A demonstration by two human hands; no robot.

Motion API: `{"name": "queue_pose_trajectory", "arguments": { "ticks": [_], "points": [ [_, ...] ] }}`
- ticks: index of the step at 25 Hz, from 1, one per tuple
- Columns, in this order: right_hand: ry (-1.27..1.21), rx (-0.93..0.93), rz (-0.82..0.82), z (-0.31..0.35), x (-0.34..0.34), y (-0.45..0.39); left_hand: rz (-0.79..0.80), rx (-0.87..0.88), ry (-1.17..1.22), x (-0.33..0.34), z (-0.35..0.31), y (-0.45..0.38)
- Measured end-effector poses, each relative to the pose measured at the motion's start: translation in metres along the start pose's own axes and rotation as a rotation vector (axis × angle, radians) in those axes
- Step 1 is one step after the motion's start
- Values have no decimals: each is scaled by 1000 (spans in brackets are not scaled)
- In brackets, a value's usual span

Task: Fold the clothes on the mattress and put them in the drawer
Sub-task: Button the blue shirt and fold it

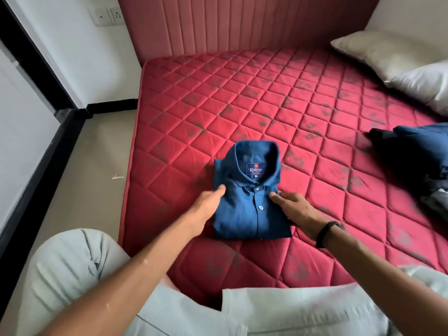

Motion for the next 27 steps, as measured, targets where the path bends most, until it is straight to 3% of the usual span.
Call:
{"name": "queue_pose_trajectory", "arguments": {
  "ticks": [2, 4, 7, 9, 14, 17, 19, 21, 23, 25, 27],
  "points": [
    [-58, 114, 0, -9, 2, -10, -25, -106, 49, -3, 16, -1],
    [-69, 194, 8, -12, -2, -16, 37, -95, 60, -2, 19, 4],
    [-54, 228, -3, -2, -5, -23, 51, -39, -209, -8, 18, 9],
    [-27, 178, -103, 8, -12, -30, 73, -40, -364, -10, 19, 6],
    [11, -130, -486, 40, -27, -34, 78, 39, -361, -19, 0, 0],
    [113, -80, -490, 36, -18, -41, -34, 19, -481, -32, -12, 1],
    [37, 42, -428, 18, -13, -47, -161, -18, -411, -47, -12, -1],
    [-121, 44, -365, 10, -8, -52, -208, 15, -203, -55, -13, -13],
    [-204, -95, -386, 24, -15, -52, -217, 190, -34, -57, -37, -26],
    [-138, -287, -474, 51, -30, -49, -306, 371, -5, -70, -68, -35],
    [-18, -339, -540, 60, -40, -56, -356, 399, -9, -74, -71, -53]
  ]
}}
Point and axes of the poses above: each hand's wrist, its own y-axis away from the middle knuckle, its own x-axis out of the palm, z = x × y, the point moved 10 cm from there along -y, towards the middle knuckle, and after that the axes turned 10 degrees about z, right-handed, at the moved point
